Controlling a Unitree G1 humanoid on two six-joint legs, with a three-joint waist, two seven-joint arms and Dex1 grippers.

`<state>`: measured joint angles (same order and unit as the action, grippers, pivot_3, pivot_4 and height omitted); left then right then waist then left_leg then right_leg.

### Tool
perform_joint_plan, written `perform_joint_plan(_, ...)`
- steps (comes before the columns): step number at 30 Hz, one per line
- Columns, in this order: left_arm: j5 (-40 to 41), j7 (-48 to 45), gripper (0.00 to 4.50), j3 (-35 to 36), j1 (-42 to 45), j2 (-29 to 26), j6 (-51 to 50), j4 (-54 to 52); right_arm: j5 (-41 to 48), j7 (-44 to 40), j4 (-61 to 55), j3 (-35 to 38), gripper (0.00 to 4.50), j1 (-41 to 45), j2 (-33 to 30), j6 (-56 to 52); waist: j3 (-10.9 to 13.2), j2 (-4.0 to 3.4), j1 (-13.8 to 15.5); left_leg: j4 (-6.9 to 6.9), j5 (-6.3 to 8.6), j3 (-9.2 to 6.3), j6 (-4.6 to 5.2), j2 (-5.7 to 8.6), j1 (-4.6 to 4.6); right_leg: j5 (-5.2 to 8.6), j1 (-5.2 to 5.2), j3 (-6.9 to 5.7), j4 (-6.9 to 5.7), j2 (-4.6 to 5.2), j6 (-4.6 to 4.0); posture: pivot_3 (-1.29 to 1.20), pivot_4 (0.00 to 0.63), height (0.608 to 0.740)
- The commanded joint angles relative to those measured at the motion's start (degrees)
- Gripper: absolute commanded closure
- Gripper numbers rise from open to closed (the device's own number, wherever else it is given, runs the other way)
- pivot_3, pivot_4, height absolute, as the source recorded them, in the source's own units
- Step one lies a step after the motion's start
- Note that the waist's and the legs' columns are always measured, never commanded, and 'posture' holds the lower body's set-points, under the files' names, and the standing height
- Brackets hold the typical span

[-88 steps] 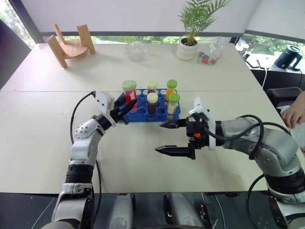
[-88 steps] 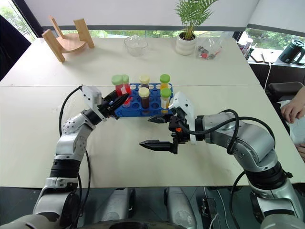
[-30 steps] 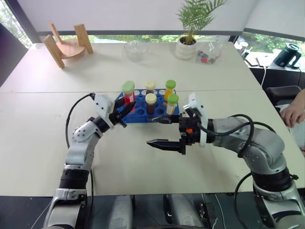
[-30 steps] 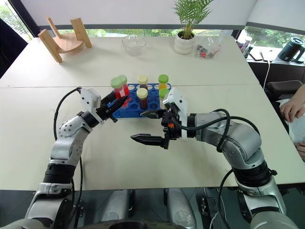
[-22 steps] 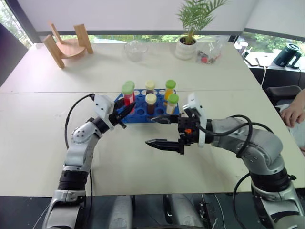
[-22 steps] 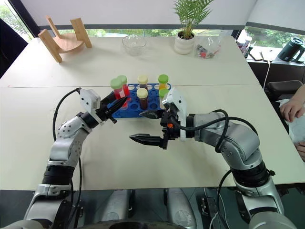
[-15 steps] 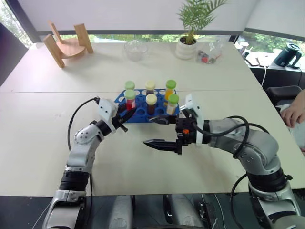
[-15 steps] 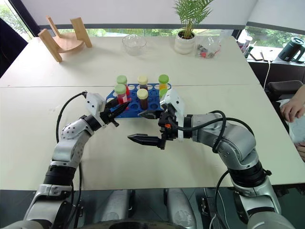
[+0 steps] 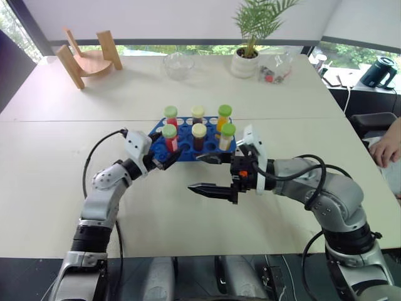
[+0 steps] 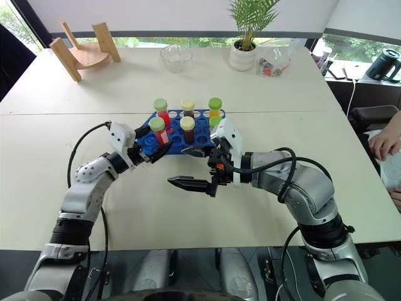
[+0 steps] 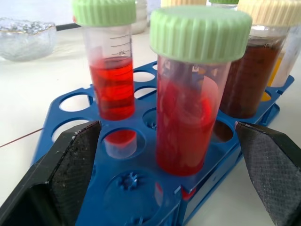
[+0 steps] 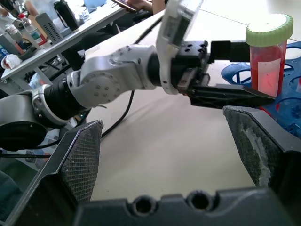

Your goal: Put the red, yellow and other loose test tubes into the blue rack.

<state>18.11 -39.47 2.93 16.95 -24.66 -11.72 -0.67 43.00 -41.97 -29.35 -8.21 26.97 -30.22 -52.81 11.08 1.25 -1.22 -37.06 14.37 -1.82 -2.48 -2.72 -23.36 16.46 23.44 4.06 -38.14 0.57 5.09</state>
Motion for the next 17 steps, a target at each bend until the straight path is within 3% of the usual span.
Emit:
perform_joint_plan(1, 3.75, -2.04, 0.13, 3.90, -3.19, -5.86, -6.83, -9.52, 0.48, -0.71, -1.16, 0.86, 0.00, -0.97, -0.58, 1.00, 0.01, -0.02, 0.00, 0.03, 0.00, 0.00, 0.00, -0.01, 0.01, 0.00, 0.01, 0.00, 0.00, -0.01, -0.01, 0.00, 0.150, 0.740)
perform_joint_plan(4, 8.71, -10.48, 0.13, 11.52, -13.75, -18.02, -14.45, -16.24, 1.58, -3.66, -2.22, 3.15, 0.00, -5.03, -5.66, -0.29, 0.03, -0.02, -0.22, 0.08, 0.00, 0.02, 0.00, -0.02, 0.00, 0.01, 0.04, 0.01, 0.01, 0.00, -0.02, 0.00, 0.150, 0.740)
perform_joint_plan(8, 14.66, -19.10, 0.13, 20.33, -28.29, -27.53, -21.54, -22.16, 0.66, -9.62, -1.59, 4.01, 0.00, -11.12, -14.90, 0.17, 0.14, -0.16, -0.24, 0.19, 0.02, 0.15, 0.01, -0.01, -0.01, 0.15, 0.08, 0.02, 0.17, 0.21, -0.25, 0.00, 0.150, 0.740)
perform_joint_plan(12, 13.31, -23.70, 0.13, 24.28, -43.67, -28.02, -19.66, -27.41, -1.07, -14.50, 1.95, 4.30, 0.00, -15.32, -20.41, 2.66, 0.13, -0.15, 0.06, 0.18, 0.03, 0.30, 0.00, -0.05, 0.02, 0.27, -0.01, 0.06, 0.45, 0.33, -0.45, 0.00, 0.150, 0.740)
perform_joint_plan(17, 12.82, -18.67, 0.13, 21.45, -41.85, -22.94, -18.06, -26.16, -2.29, -14.49, 5.08, 3.12, 0.00, -11.86, -18.31, 3.39, 0.13, -0.15, 0.25, 0.04, 0.03, 0.27, -0.02, -0.10, 0.02, 0.19, 0.01, 0.10, 0.46, 0.27, -0.58, 0.00, 0.150, 0.740)
